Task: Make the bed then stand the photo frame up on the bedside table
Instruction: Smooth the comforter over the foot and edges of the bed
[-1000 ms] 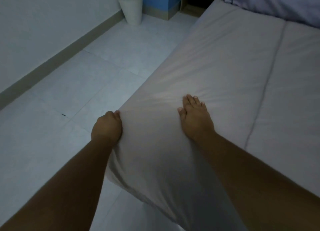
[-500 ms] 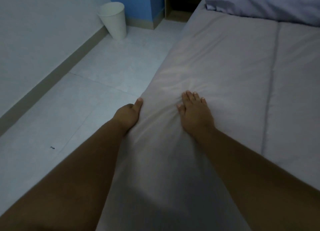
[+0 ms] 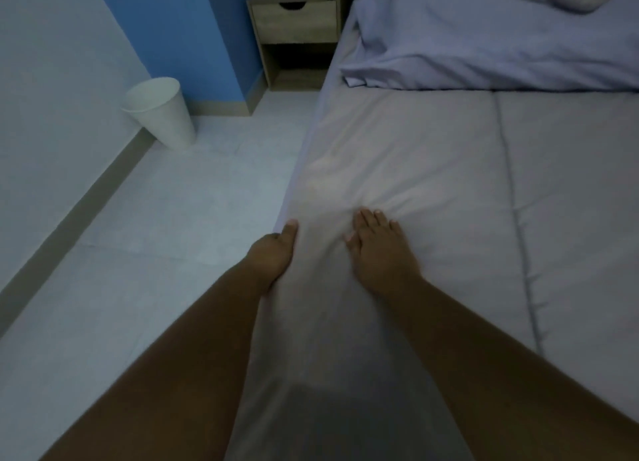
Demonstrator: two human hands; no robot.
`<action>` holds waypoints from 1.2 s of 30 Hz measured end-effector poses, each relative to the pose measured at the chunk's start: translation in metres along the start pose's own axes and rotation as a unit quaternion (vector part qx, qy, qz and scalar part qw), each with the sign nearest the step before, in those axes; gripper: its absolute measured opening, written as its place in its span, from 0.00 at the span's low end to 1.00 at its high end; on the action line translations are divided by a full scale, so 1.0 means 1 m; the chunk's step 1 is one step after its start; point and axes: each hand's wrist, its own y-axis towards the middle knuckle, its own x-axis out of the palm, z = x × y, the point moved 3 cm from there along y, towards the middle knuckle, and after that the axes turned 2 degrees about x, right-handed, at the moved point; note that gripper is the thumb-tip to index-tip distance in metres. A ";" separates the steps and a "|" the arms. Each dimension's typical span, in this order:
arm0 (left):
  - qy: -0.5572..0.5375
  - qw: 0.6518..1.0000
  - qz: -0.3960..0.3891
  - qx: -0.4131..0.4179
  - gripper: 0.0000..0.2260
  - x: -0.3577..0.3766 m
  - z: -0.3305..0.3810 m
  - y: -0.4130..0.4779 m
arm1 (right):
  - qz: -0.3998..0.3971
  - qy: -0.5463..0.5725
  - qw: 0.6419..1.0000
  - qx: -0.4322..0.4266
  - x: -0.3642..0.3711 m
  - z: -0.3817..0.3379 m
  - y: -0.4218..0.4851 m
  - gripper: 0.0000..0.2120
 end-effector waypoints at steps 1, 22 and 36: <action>-0.009 1.000 -0.001 0.019 0.33 0.002 0.017 0.021 | 0.016 -0.001 1.000 0.004 0.000 0.000 0.011 0.25; -0.028 0.988 -0.050 0.143 0.31 -0.018 0.085 0.215 | 0.075 -0.030 0.978 0.192 -0.009 -0.012 0.126 0.26; 0.081 0.977 -0.040 0.191 0.24 -0.034 0.077 0.225 | 0.021 -0.021 0.979 0.201 -0.012 -0.019 0.112 0.27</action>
